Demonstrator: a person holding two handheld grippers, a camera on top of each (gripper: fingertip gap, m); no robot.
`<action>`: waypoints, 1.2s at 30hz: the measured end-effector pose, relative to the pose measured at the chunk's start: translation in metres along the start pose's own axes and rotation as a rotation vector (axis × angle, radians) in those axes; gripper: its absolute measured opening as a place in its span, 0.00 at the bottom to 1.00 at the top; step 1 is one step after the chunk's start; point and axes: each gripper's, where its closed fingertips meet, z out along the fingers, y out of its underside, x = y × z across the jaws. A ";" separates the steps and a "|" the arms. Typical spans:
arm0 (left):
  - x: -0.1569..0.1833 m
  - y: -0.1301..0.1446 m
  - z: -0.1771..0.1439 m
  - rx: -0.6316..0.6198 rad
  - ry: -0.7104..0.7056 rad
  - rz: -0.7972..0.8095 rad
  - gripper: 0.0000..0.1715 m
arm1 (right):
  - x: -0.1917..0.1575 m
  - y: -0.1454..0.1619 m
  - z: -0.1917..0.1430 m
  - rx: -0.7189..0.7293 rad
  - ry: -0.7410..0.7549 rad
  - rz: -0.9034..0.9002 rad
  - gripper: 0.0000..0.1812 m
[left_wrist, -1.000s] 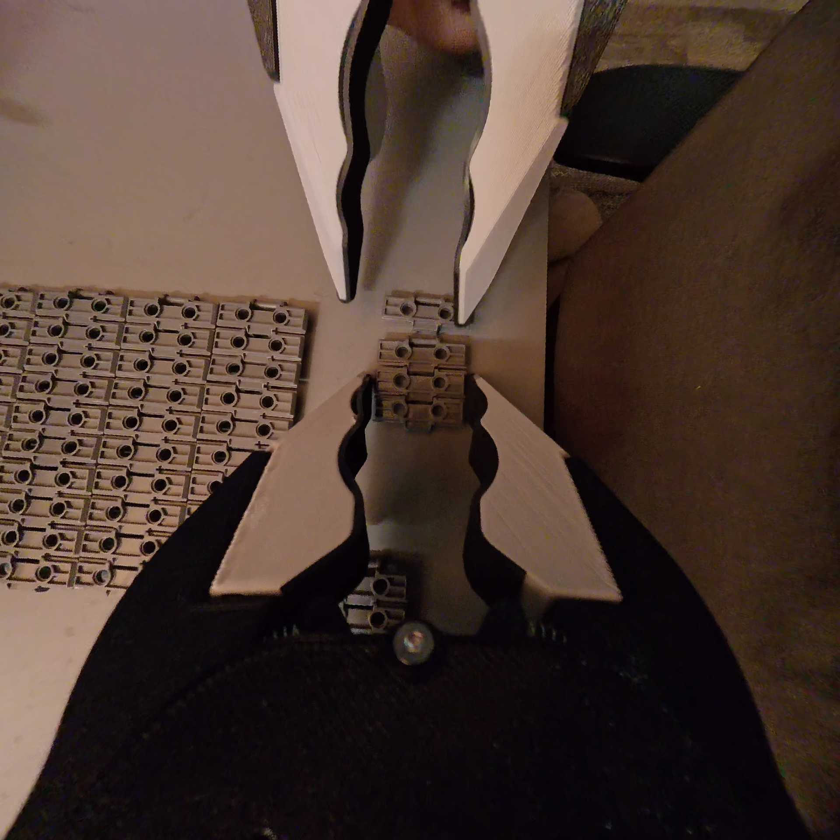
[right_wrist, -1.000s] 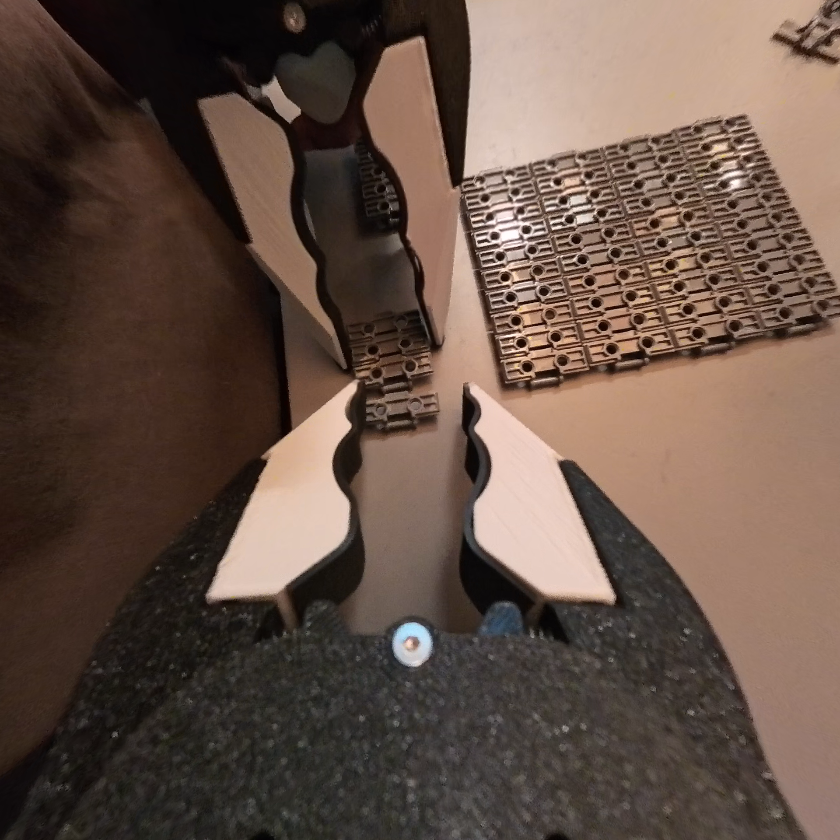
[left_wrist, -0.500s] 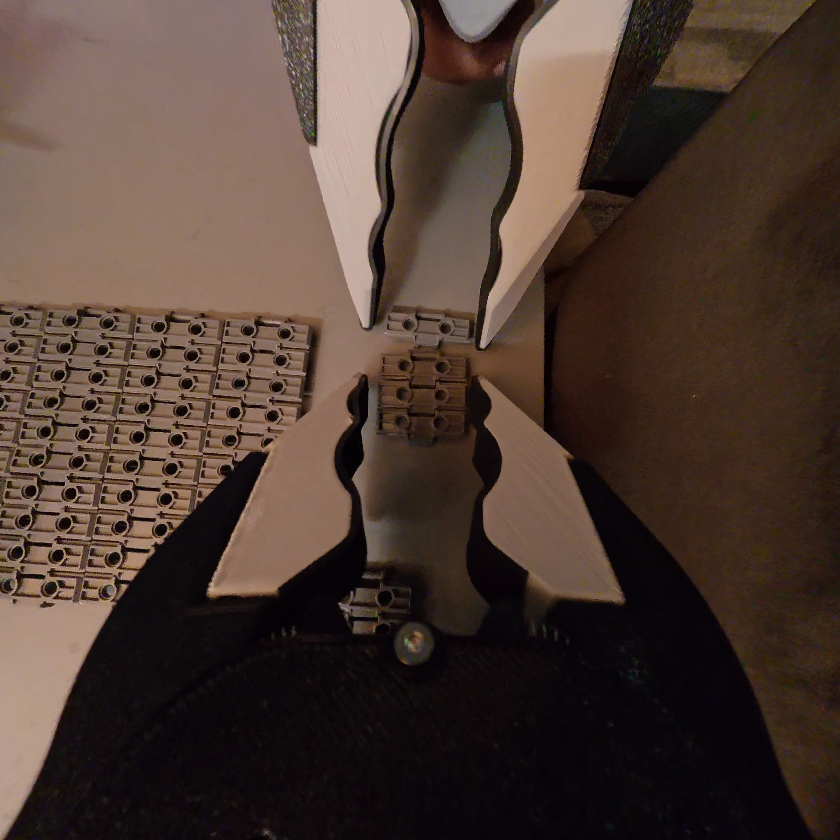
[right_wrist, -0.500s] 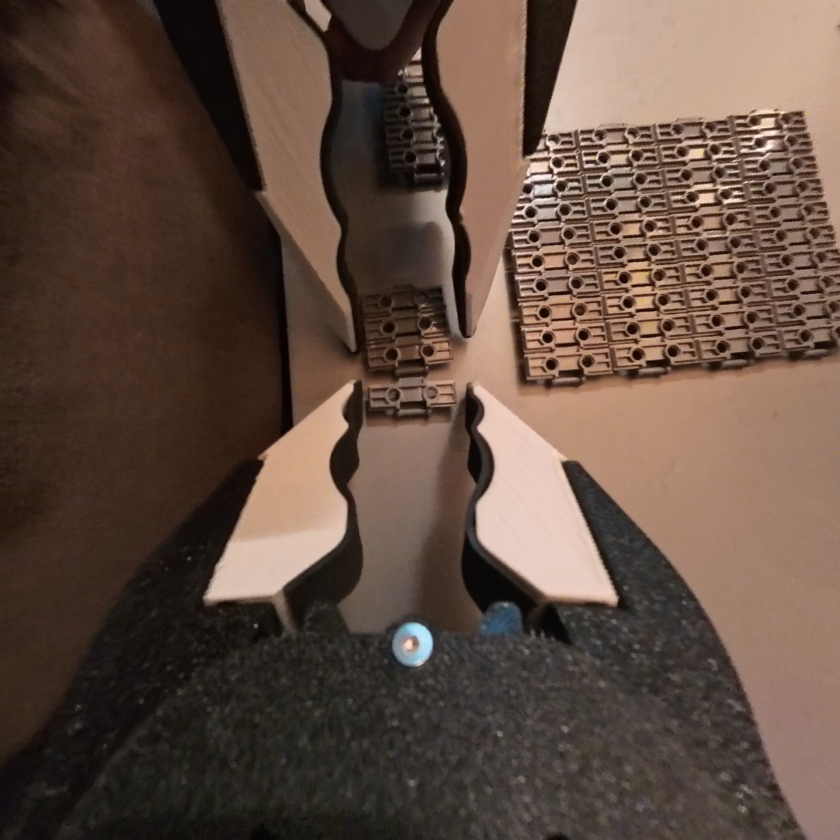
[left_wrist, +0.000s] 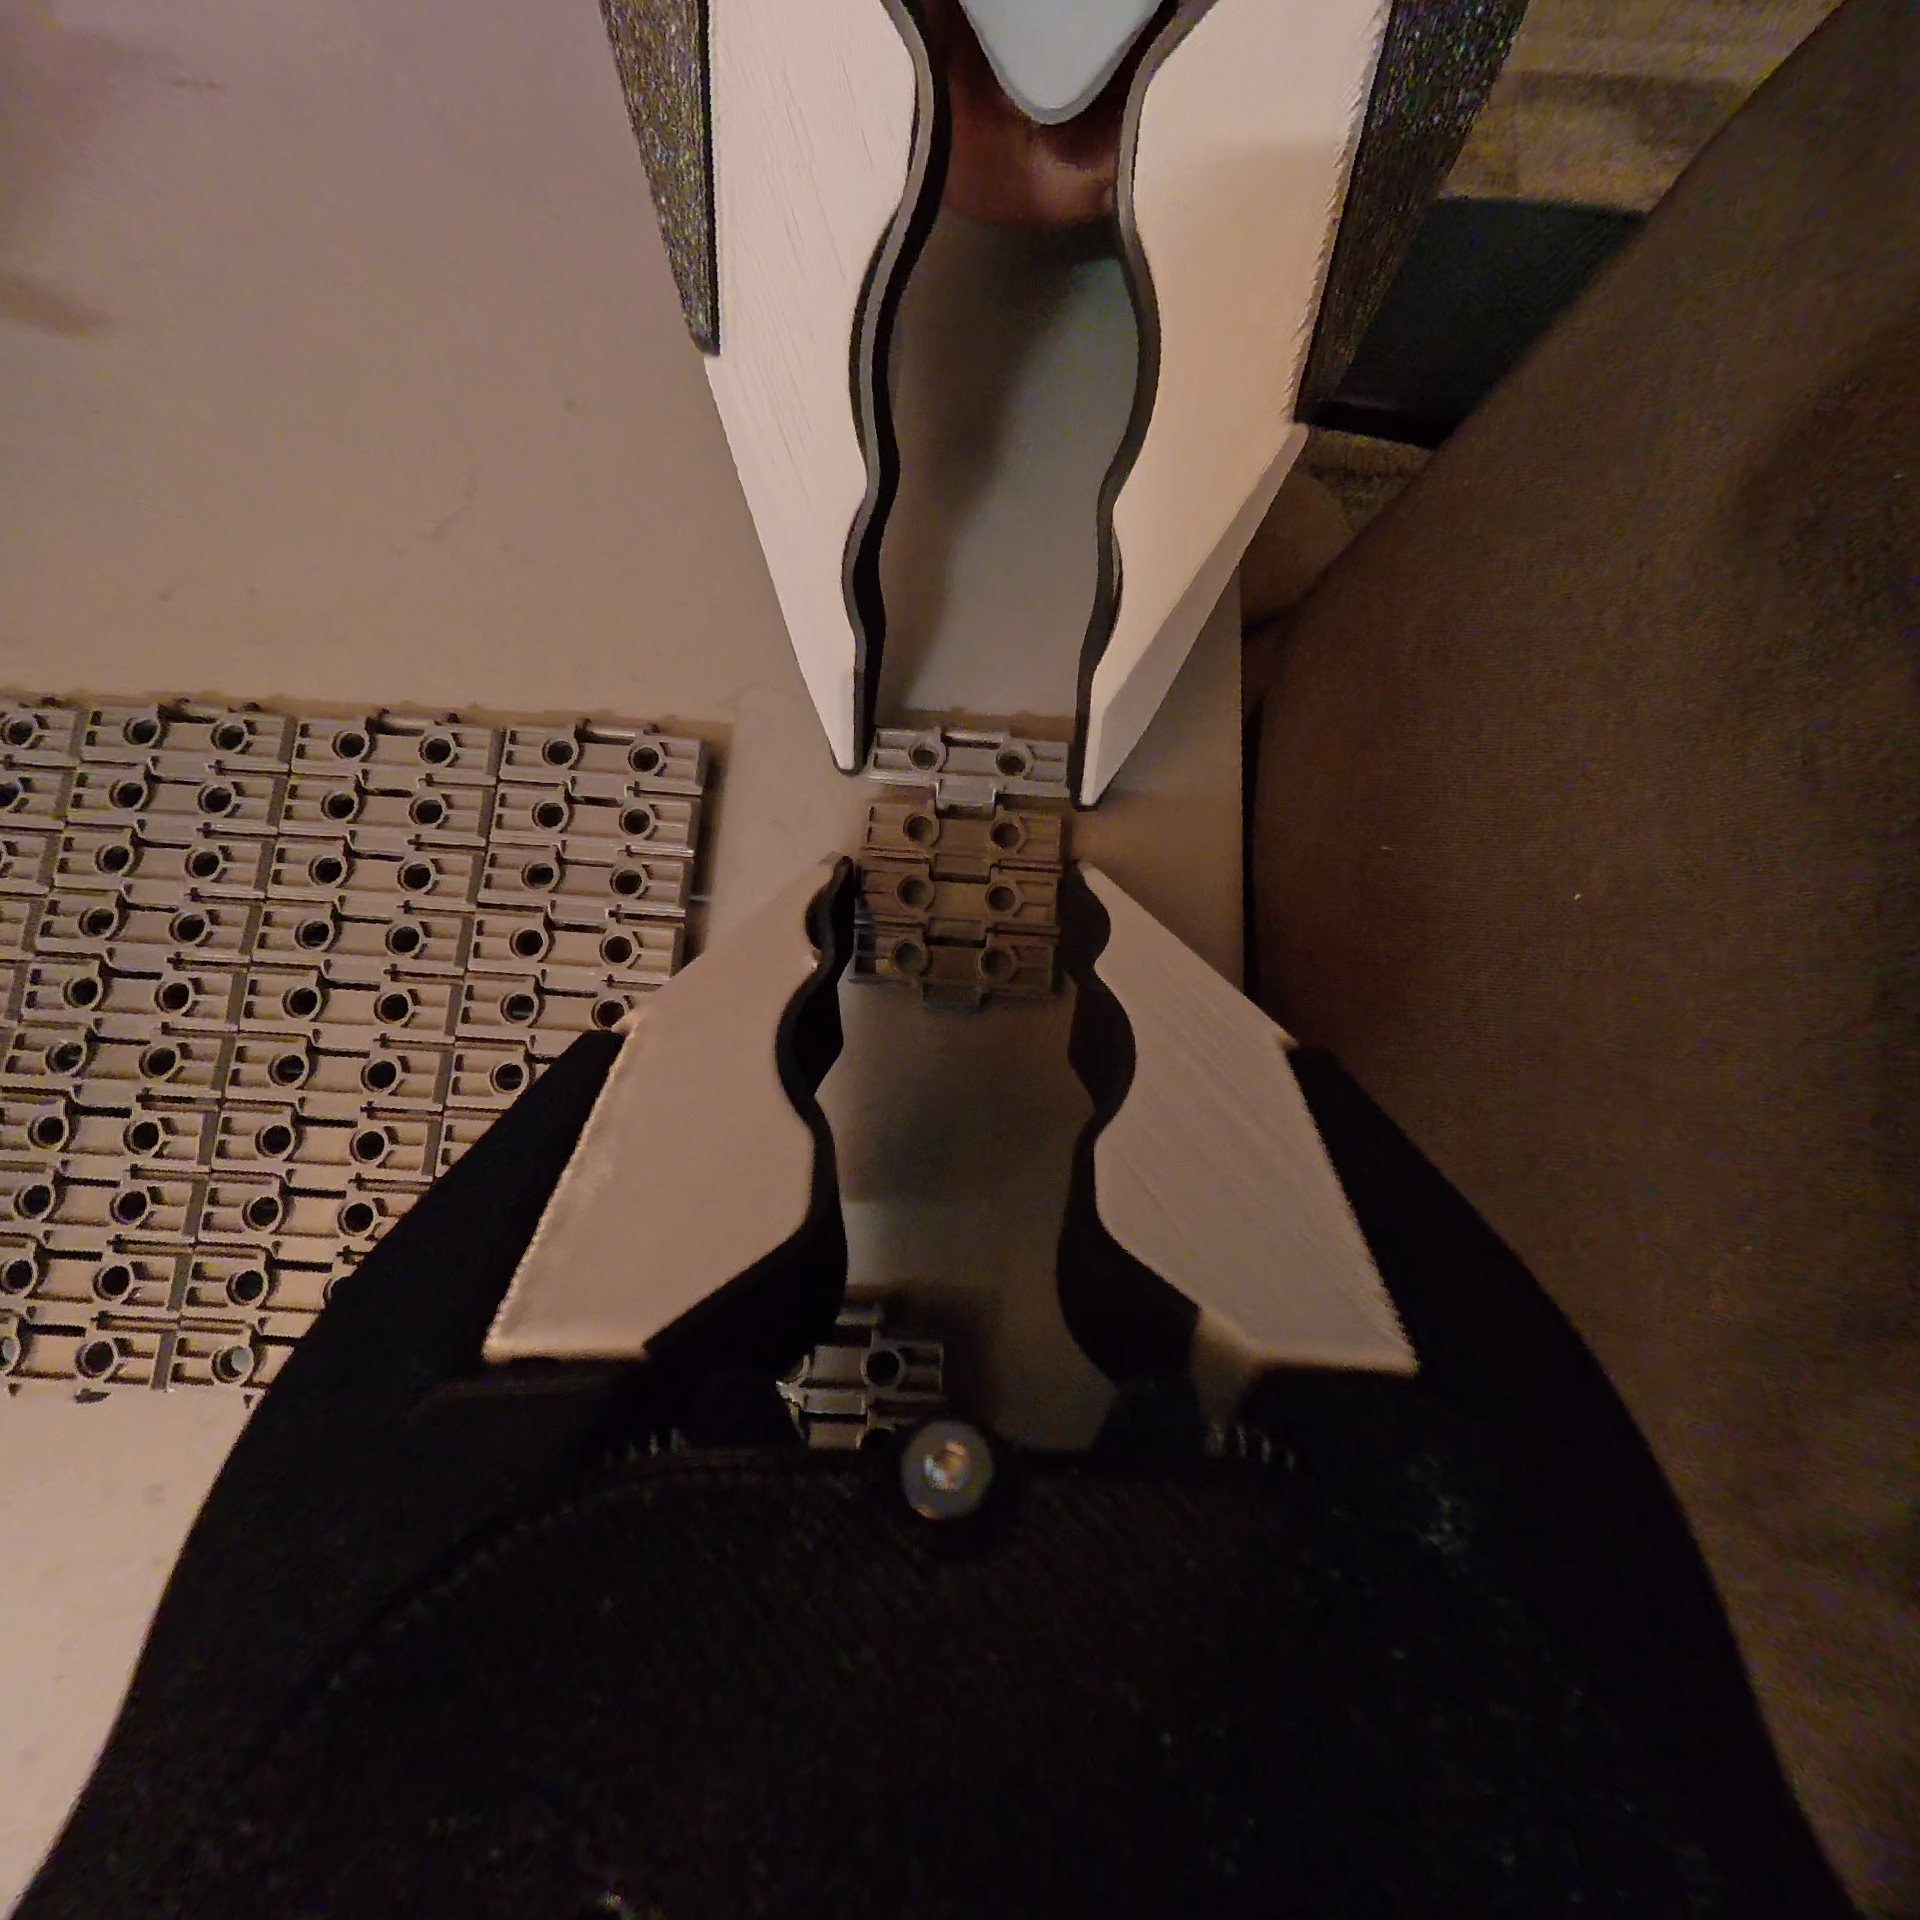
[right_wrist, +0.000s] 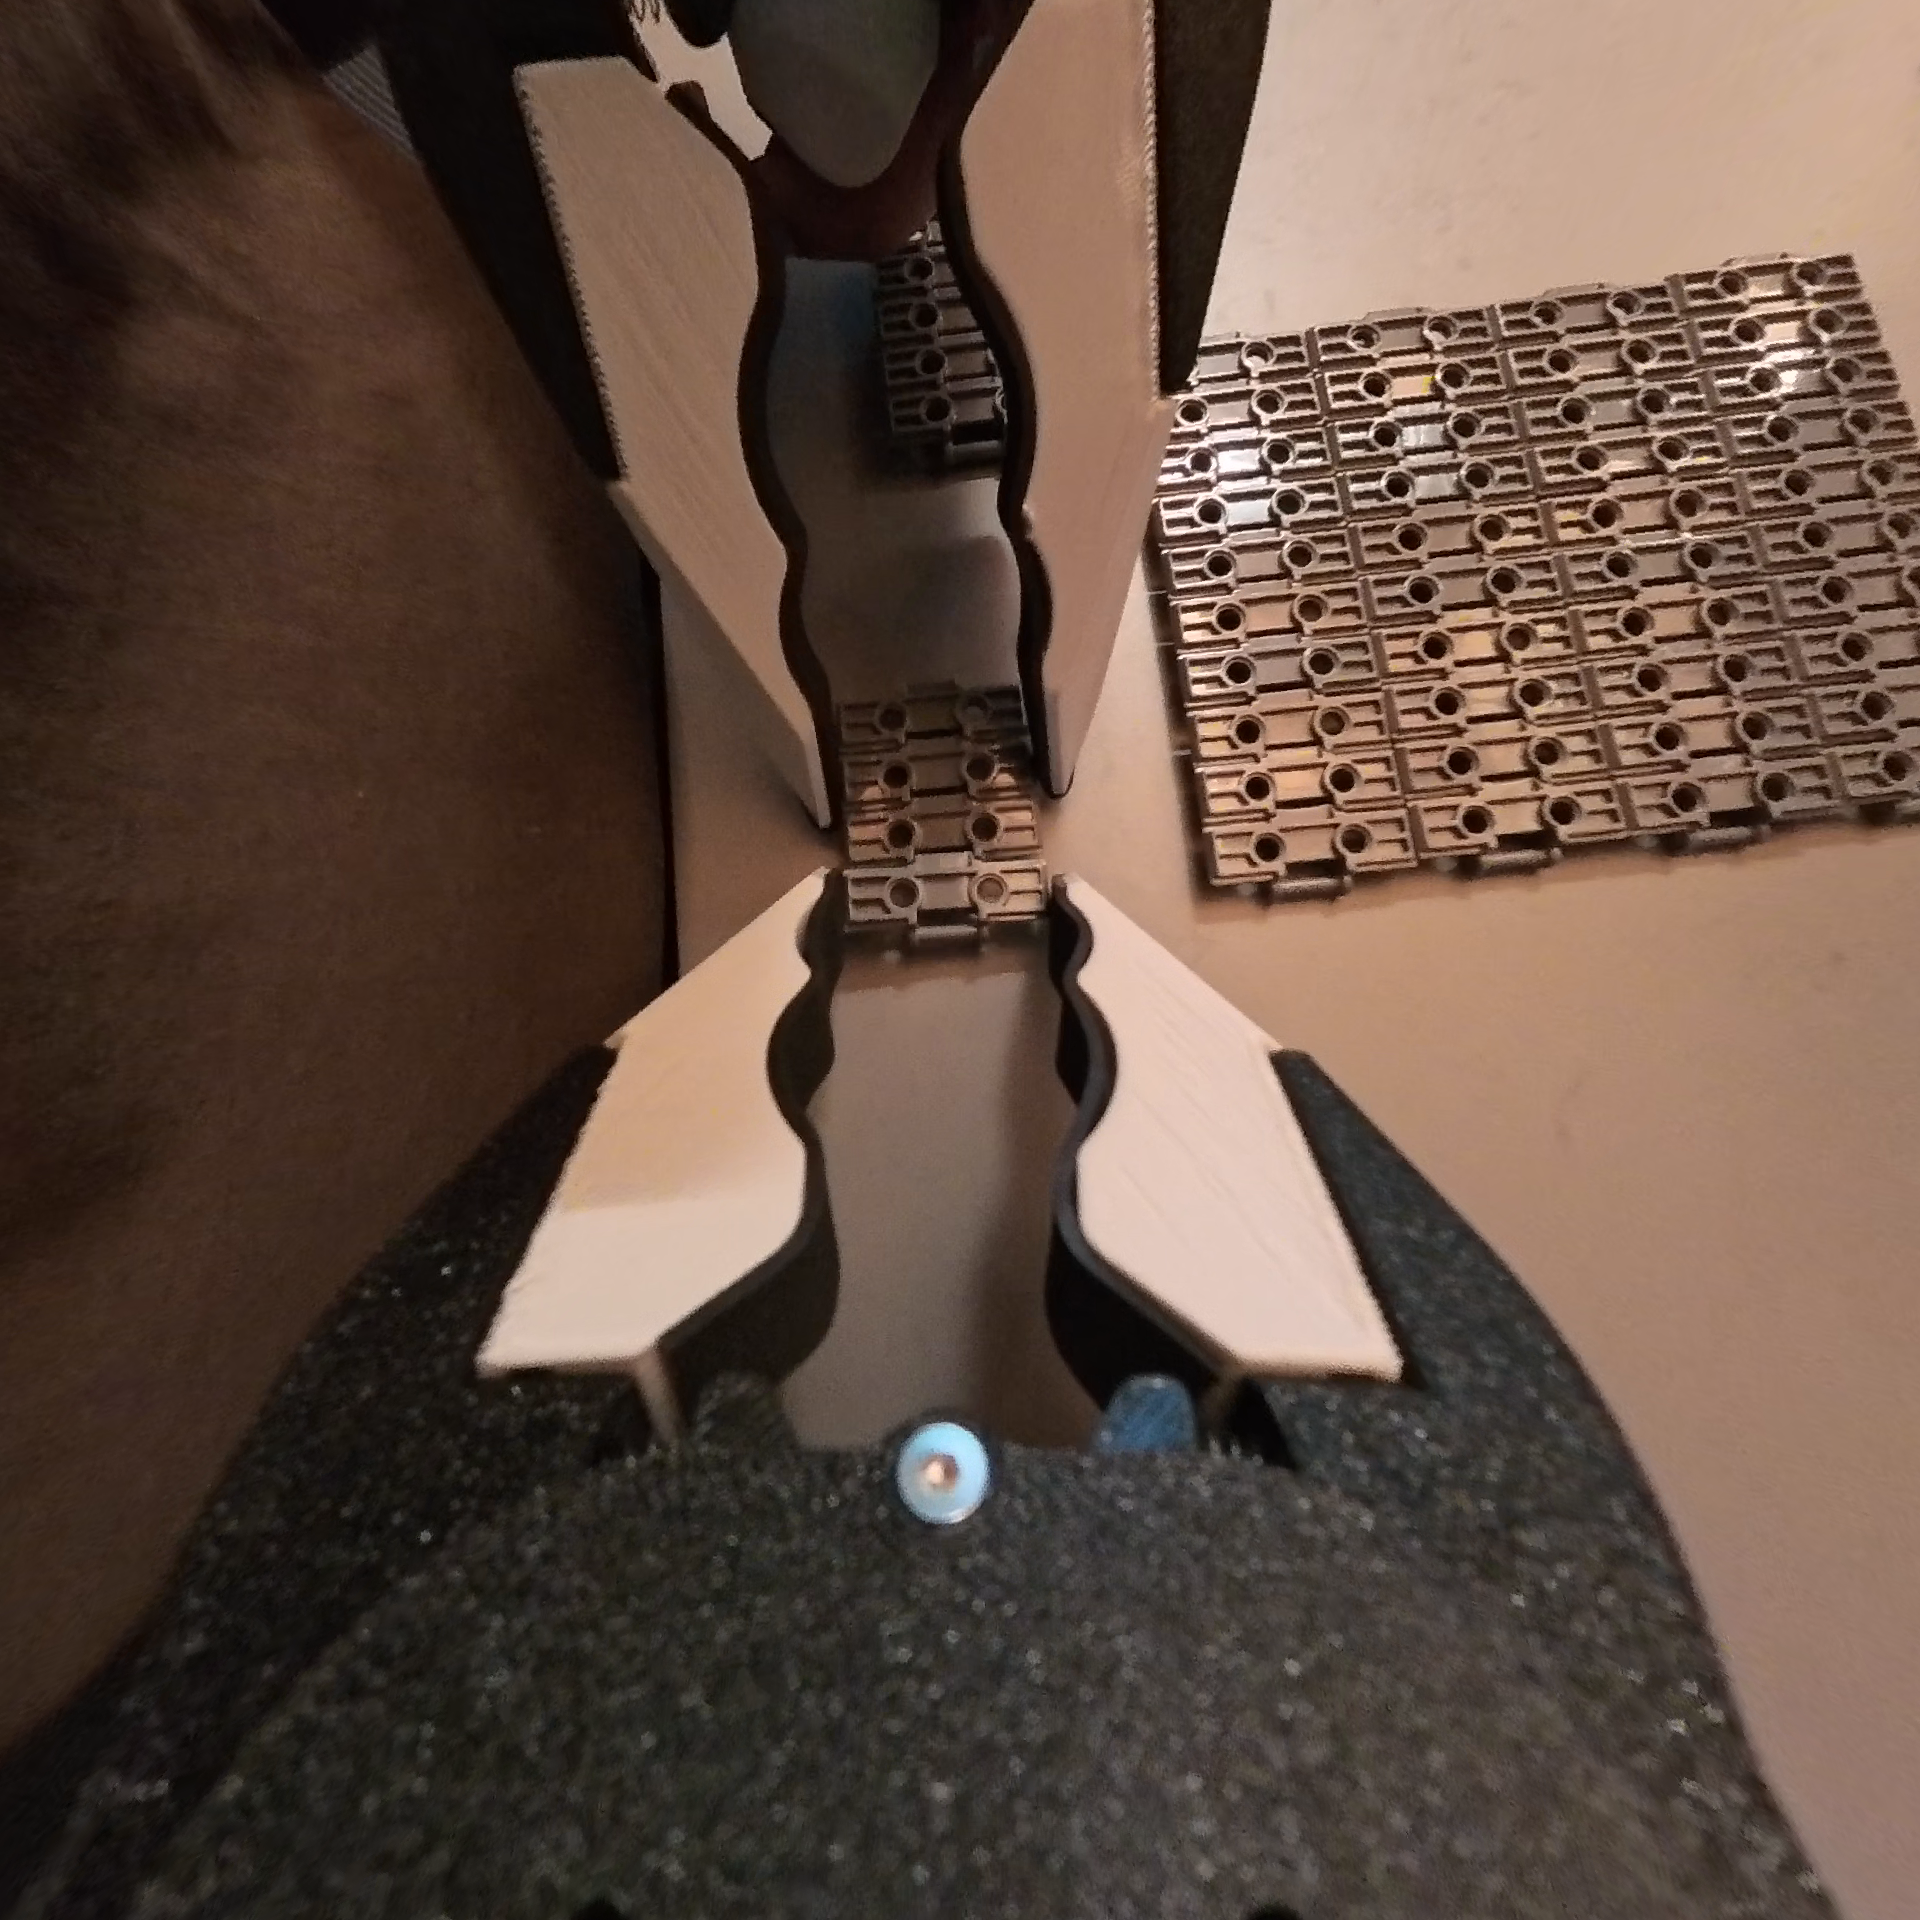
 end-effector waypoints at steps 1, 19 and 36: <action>0.000 0.000 0.000 0.000 0.000 0.001 0.22 | 0.000 0.000 0.001 -0.001 -0.003 0.000 0.21; 0.000 0.001 0.000 -0.010 -0.007 0.007 0.23 | 0.004 -0.009 -0.013 0.065 0.021 0.005 0.00; 0.005 0.002 -0.001 -0.048 0.045 -0.004 0.22 | -0.007 0.000 -0.001 -0.230 -0.028 0.079 0.00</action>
